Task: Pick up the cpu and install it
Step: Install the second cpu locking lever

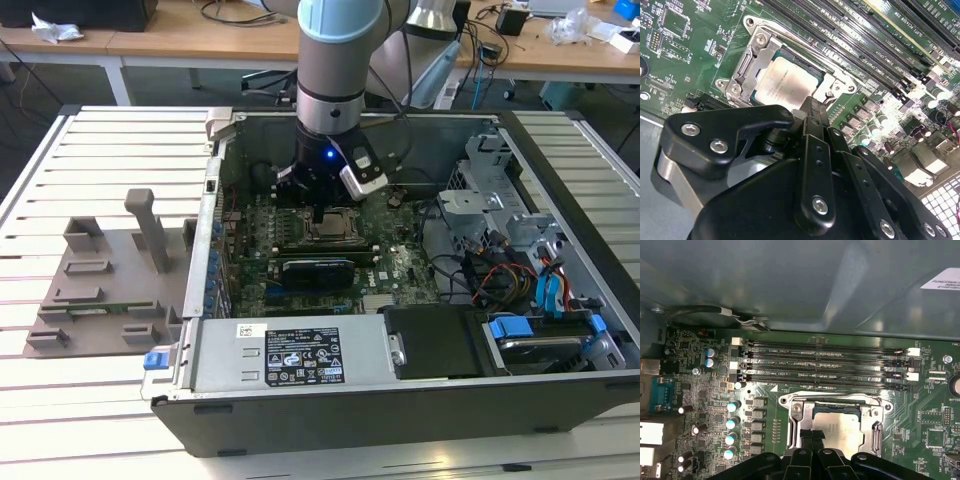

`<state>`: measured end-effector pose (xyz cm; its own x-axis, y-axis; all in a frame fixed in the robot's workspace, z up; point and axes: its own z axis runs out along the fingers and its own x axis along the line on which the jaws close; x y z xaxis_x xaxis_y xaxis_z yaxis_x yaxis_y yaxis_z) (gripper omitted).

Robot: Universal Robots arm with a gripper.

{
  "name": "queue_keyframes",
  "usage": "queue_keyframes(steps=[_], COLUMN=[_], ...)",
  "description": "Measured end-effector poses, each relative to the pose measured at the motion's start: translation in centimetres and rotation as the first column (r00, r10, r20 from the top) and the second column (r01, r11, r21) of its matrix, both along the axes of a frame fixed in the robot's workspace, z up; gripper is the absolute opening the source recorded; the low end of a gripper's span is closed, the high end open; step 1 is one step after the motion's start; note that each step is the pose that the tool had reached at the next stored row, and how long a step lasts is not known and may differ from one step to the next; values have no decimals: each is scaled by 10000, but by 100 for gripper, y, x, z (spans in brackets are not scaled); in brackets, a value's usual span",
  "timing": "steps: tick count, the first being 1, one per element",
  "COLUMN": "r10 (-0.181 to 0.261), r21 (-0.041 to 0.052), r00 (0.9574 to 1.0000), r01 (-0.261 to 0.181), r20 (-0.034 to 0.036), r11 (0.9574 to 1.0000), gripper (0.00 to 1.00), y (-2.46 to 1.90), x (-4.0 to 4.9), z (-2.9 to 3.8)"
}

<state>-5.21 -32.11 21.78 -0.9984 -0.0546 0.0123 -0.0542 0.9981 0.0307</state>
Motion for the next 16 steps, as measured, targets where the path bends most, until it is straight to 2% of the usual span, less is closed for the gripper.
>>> queue_keyframes(steps=[16], r10=[0], r21=[-20], r00=[10000], r01=[0], r20=[0], r11=[10000], gripper=[11], y=[2], x=[0], z=[60])
